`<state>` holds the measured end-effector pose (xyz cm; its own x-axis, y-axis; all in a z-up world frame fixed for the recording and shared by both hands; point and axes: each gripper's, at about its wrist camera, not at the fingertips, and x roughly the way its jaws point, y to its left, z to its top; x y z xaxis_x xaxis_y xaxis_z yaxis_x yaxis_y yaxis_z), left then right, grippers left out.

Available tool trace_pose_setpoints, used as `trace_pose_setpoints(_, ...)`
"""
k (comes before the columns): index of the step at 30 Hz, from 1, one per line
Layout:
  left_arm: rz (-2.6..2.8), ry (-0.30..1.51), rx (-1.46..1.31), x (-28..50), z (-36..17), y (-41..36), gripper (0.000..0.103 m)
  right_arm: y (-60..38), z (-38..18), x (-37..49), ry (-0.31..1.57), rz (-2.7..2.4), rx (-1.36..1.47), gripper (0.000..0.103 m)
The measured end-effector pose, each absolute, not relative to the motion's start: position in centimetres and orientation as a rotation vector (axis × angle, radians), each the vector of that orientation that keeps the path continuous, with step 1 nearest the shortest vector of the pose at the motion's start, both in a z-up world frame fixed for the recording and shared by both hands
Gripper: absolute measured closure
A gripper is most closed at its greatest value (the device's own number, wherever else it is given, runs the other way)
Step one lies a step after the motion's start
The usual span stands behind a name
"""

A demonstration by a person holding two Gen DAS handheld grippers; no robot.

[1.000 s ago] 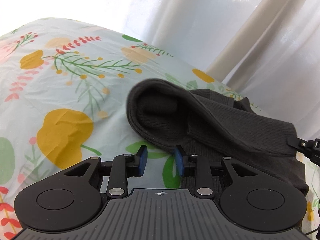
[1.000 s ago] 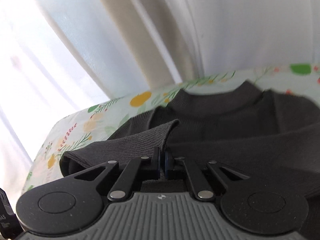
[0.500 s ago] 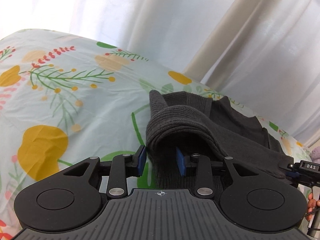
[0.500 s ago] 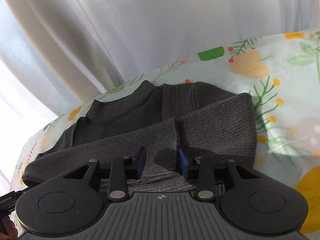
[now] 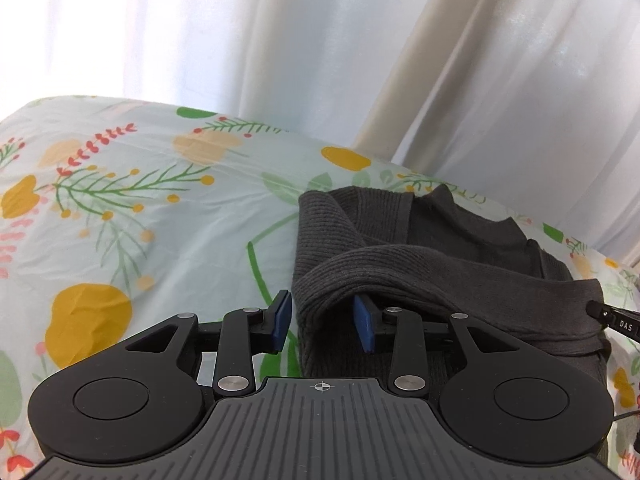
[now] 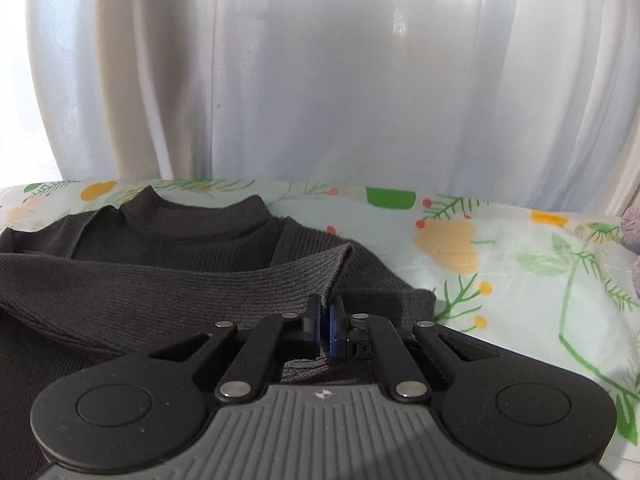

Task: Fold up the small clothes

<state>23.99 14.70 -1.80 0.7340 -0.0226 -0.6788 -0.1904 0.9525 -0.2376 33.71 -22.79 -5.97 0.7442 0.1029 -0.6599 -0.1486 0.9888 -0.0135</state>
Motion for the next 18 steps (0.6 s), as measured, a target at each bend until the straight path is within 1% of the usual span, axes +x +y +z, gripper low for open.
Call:
trace_pose_setpoints(5,0.094,0.669,-0.311,23.8,0.1,15.1,0.064,-23.1,-6.3,33.1,0.706,0.132,-0.081,0.100)
trace_pose_setpoints(8,0.106,0.673,-0.280,25.2,0.3,15.2,0.064,-22.7,-5.4,32.1,0.613,0.093,-0.152,0.100)
trace_pose_setpoints(10,0.093,0.709,-0.267,26.6,-0.4,14.8,0.064,-22.9,-5.0,31.7,0.569,0.076,-0.165,0.100)
trace_pose_setpoints(15,0.048,0.812,-0.199,30.0,-3.0,13.5,0.065,-23.8,-6.6,32.7,0.689,0.097,-0.143,0.100)
trace_pose_setpoints(16,0.059,0.817,-0.188,30.5,-3.4,13.5,0.067,-24.0,-6.7,32.6,0.687,0.100,-0.140,0.100)
trace_pose_setpoints(17,0.072,0.818,-0.178,30.9,-3.7,13.4,0.079,-24.1,-6.7,32.5,0.684,0.104,-0.137,0.100)
trace_pose_setpoints(18,0.082,0.822,-0.173,31.3,-3.9,13.5,0.084,-24.4,-6.6,32.3,0.680,0.106,-0.130,0.100)
